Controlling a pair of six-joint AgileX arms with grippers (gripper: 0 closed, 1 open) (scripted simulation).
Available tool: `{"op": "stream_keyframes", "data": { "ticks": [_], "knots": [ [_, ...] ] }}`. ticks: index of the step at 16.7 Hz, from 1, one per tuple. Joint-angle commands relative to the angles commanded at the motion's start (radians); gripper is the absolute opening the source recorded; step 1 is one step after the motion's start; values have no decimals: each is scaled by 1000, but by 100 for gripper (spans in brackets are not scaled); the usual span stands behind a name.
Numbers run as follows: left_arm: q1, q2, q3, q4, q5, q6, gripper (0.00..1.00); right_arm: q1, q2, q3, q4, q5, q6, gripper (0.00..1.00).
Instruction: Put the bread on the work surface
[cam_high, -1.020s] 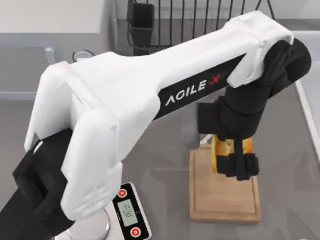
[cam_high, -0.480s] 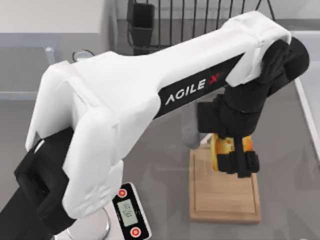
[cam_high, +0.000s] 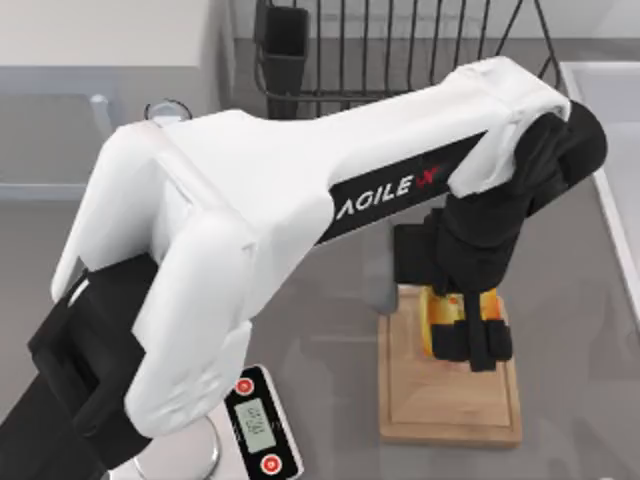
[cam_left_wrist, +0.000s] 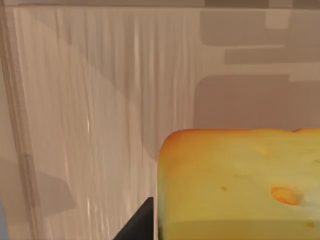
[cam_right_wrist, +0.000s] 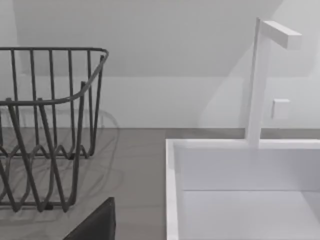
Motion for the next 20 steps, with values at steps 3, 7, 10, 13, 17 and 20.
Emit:
{"op": "stream_keyframes", "data": {
  "ticks": [3,7,10,13,17,20],
  "knots": [
    [1,1,-44,47,-2,-2,0,0,0,0,0,0,0,100],
    [1,5,-62,65,-3,-3,0,0,0,0,0,0,0,100],
    [1,5,-62,65,-3,-3,15,0,0,0,0,0,0,100],
    [1,5,-62,65,-3,-3,38,0,0,0,0,0,0,100],
    [1,5,-62,65,-3,-3,68,0,0,0,0,0,0,100],
    [1,5,-62,65,-3,-3,90,0,0,0,0,0,0,100]
  ]
}}
